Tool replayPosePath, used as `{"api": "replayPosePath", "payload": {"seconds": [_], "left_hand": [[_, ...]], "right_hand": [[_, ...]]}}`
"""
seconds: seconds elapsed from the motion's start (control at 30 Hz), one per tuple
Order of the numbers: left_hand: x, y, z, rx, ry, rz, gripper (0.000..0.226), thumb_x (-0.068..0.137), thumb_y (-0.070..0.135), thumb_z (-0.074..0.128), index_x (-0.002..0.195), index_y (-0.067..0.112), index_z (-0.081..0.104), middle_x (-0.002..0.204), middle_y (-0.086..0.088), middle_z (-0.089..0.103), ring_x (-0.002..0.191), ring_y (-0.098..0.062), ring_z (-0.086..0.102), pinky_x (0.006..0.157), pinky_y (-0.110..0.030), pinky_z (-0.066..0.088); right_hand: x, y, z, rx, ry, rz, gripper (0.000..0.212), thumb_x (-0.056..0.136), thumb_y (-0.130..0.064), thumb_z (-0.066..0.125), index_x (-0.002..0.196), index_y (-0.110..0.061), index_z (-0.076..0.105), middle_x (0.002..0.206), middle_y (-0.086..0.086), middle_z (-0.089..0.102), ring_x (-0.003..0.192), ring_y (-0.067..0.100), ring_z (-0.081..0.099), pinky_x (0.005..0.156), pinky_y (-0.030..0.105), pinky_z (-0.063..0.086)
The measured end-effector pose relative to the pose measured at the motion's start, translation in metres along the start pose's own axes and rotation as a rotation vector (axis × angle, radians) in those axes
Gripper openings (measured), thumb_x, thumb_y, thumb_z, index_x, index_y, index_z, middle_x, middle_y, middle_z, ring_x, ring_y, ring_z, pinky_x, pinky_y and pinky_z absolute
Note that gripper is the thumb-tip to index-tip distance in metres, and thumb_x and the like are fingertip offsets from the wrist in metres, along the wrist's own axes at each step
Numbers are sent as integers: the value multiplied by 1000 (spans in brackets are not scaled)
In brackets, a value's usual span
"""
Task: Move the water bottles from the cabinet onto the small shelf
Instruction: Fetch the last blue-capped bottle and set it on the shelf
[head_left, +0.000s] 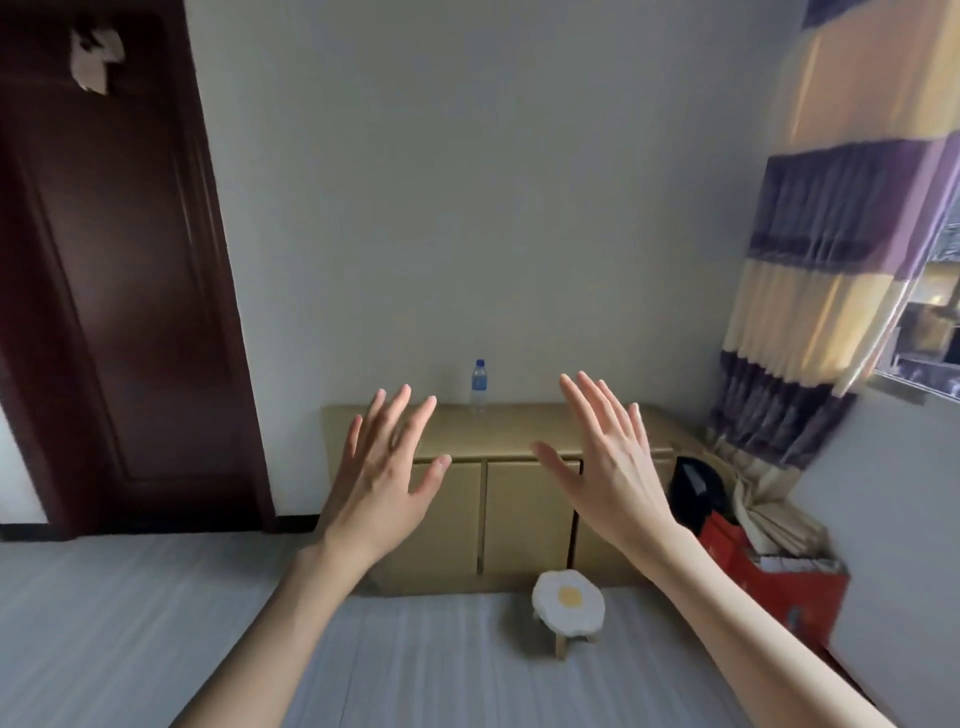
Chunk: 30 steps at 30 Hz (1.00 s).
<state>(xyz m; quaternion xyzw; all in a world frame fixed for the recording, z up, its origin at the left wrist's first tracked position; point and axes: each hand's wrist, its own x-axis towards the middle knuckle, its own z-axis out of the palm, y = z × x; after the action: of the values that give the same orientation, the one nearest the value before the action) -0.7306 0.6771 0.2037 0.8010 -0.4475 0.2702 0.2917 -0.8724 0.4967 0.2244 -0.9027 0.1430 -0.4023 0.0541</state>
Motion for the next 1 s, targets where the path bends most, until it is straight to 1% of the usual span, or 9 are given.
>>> {"api": "replayPosePath", "payload": {"seconds": [0.13, 0.27, 0.4, 0.5, 0.53, 0.6, 0.7, 0.87, 1.0], "left_hand": [[69, -39, 58, 46, -21, 6, 61, 85, 51, 28, 139, 22, 27, 150, -8, 26, 140, -21, 11, 113, -48, 18], [127, -79, 119, 74, -24, -25, 58, 85, 47, 32, 136, 20, 31, 146, -11, 33, 137, -26, 19, 108, -52, 26], [179, -118, 182, 129, -55, -53, 60, 85, 49, 28, 138, 20, 29, 148, -11, 30, 138, -27, 18, 111, -48, 23], [227, -147, 220, 164, -74, -102, 65, 83, 54, 21, 140, 23, 25, 151, -7, 22, 141, -24, 10, 113, -43, 14], [242, -156, 232, 164, -82, -123, 66, 82, 55, 20, 140, 23, 24, 151, -6, 20, 141, -23, 8, 113, -42, 12], [270, -173, 256, 171, -103, -152, 68, 81, 55, 18, 140, 22, 25, 151, -7, 21, 141, -23, 8, 113, -41, 13], [303, -198, 294, 196, -146, -178, 69, 81, 56, 18, 140, 21, 27, 150, -8, 23, 140, -25, 12, 112, -40, 14], [352, -243, 360, 190, -218, -220, 70, 80, 57, 15, 140, 21, 26, 151, -6, 23, 141, -24, 12, 113, -43, 19], [391, -287, 423, 176, -279, -222, 70, 81, 57, 15, 140, 20, 26, 151, -7, 23, 141, -25, 13, 113, -43, 17]], "right_hand": [[64, 54, 52, -32, 6, -3, 72, 83, -59, 31, 142, -18, 26, 148, 7, 32, 139, 25, 23, 112, 47, 14], [122, 107, 119, -36, -33, 12, 72, 83, -59, 31, 142, -18, 26, 148, 8, 33, 139, 25, 23, 111, 45, 12], [182, 156, 192, -24, -80, -7, 72, 83, -59, 33, 143, -19, 23, 149, 8, 30, 139, 26, 22, 112, 46, 11], [232, 193, 237, 4, -90, -34, 72, 83, -59, 29, 143, -20, 23, 149, 8, 29, 140, 26, 21, 113, 47, 12], [248, 205, 251, 17, -92, -37, 71, 83, -58, 32, 143, -19, 23, 149, 8, 29, 139, 26, 21, 113, 48, 12], [279, 228, 280, 36, -110, -36, 70, 83, -54, 36, 142, -18, 25, 149, 9, 30, 139, 27, 21, 113, 48, 12], [319, 258, 327, 51, -155, -27, 70, 83, -54, 36, 142, -18, 26, 149, 9, 30, 139, 27, 22, 112, 47, 12], [363, 303, 406, 56, -222, -24, 67, 86, -46, 52, 142, -18, 27, 148, 9, 31, 139, 28, 24, 112, 48, 14], [400, 337, 468, 45, -270, -1, 67, 87, -49, 48, 142, -18, 25, 149, 9, 30, 139, 27, 23, 112, 47, 13]]}}
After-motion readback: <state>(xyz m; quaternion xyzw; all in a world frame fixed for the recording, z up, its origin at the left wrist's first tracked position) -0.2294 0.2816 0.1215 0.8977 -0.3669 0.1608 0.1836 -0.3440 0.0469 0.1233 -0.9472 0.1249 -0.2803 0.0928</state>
